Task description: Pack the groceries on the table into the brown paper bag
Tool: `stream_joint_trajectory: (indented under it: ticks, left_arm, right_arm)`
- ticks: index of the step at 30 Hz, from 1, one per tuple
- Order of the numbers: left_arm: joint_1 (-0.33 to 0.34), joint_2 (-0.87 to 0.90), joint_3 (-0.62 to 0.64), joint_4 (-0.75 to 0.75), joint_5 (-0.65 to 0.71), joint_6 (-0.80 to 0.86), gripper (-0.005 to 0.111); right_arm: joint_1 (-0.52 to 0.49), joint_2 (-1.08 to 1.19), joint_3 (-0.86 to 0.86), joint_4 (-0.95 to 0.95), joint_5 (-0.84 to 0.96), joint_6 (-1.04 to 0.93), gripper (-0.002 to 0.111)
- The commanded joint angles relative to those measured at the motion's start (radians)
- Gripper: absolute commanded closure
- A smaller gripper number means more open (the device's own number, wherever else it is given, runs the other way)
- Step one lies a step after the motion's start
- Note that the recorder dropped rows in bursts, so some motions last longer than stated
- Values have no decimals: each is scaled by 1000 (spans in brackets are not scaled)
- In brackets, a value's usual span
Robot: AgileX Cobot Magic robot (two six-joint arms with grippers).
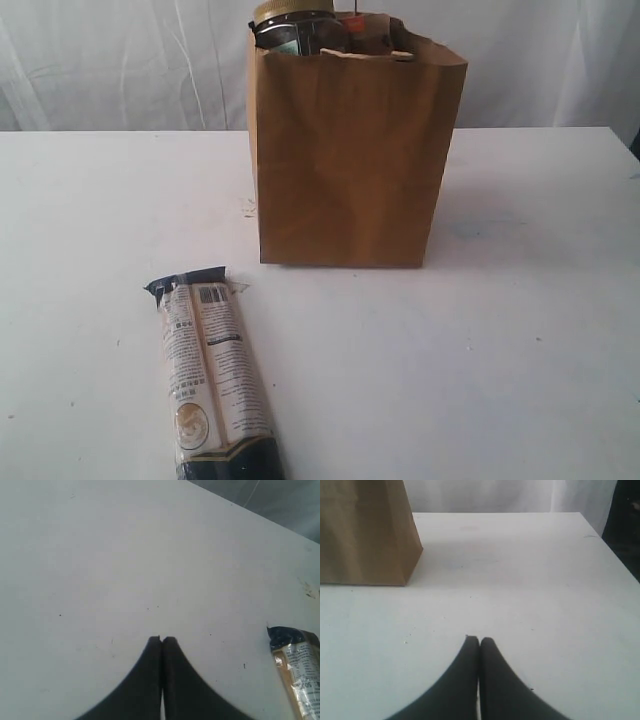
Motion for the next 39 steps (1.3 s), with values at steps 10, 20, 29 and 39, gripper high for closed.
stream_joint_trajectory:
  ticks: [10,20,29,39]
  left_arm:
    - [0,-6,3,-7,-405,102,107]
    - [28,25,-151,-562,-1068,649,107]
    - [28,283,-585,-96,-839,580,107]
    - [33,881,-606,206,-139,563,107]
  right_arm:
    - [-1,-6,6,-1,-22,-1,108]
    - [-1,-6,6,-1,-29,-1,108]
    - [-1,-6,6,-1,-29,-1,108]
    - [-1,-6,6,-1,-31,-1,108]
